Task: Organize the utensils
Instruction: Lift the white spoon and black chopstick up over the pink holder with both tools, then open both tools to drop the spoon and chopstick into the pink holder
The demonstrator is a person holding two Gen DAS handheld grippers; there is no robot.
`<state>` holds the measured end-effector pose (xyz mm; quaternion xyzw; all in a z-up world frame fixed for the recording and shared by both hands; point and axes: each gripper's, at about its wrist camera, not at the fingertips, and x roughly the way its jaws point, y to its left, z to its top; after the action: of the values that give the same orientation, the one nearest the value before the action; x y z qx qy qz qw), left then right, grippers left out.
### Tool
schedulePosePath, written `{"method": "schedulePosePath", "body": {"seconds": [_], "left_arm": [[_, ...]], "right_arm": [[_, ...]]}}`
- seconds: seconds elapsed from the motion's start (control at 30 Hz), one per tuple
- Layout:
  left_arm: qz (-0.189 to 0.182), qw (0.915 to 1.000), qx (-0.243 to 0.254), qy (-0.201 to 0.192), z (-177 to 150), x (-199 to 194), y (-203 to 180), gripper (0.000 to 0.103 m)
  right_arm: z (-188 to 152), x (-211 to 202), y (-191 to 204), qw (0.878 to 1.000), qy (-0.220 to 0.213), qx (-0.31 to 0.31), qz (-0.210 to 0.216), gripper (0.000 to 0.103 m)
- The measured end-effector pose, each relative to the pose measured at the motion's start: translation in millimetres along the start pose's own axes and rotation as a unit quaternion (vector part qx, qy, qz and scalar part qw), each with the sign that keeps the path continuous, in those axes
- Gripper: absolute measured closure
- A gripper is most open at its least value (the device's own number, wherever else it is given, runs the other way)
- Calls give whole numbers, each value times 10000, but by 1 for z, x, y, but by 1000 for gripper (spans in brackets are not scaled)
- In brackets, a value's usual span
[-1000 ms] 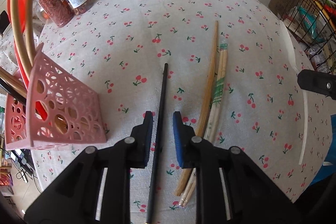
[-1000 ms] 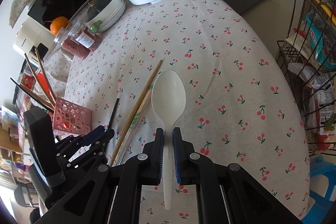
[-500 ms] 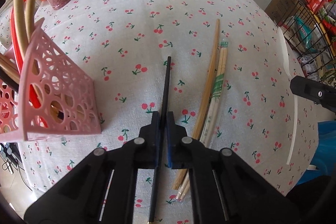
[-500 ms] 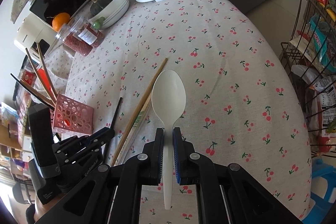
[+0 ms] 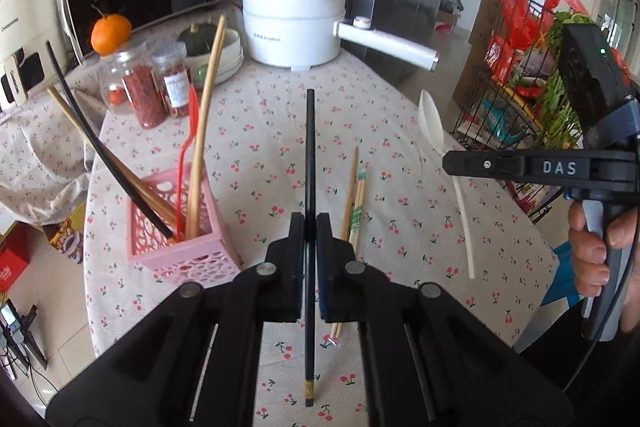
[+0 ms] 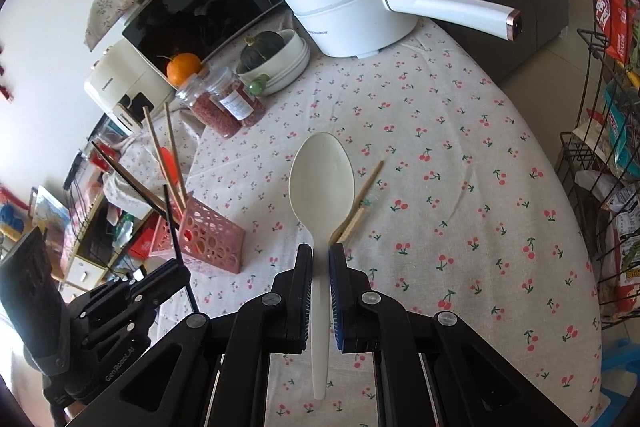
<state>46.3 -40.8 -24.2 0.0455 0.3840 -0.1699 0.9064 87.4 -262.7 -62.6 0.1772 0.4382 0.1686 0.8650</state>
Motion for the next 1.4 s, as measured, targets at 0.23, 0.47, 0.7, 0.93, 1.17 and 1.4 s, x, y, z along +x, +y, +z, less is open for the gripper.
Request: {"method": "schedulePosePath", "body": {"seconds": [0.23, 0.47, 0.7, 0.93, 1.17, 1.4], "left_arm": [[-147, 9968, -162, -769, 12, -41, 16, 97], [-317, 9776, -607, -1992, 26, -94, 41, 97], [-44, 9618, -990, -2553, 32, -116, 70, 97], [133, 9572, -1293, -2587, 29, -110, 95, 97], [338, 9556, -1480, -2527, 29, -98, 108, 97], [425, 9569, -1736, -2289, 28, -73, 126, 97]], "right_arm": [[1, -17, 29, 9977, -560, -324, 218, 94], [4, -19, 49, 9942, -852, -608, 232, 94], [5, -7, 55, 9949, -751, -617, 261, 94], [5, -1, 64, 9946, -735, -670, 312, 94], [5, 3, 77, 9933, -784, -746, 406, 94], [5, 10, 88, 9926, -810, -765, 483, 94]]}}
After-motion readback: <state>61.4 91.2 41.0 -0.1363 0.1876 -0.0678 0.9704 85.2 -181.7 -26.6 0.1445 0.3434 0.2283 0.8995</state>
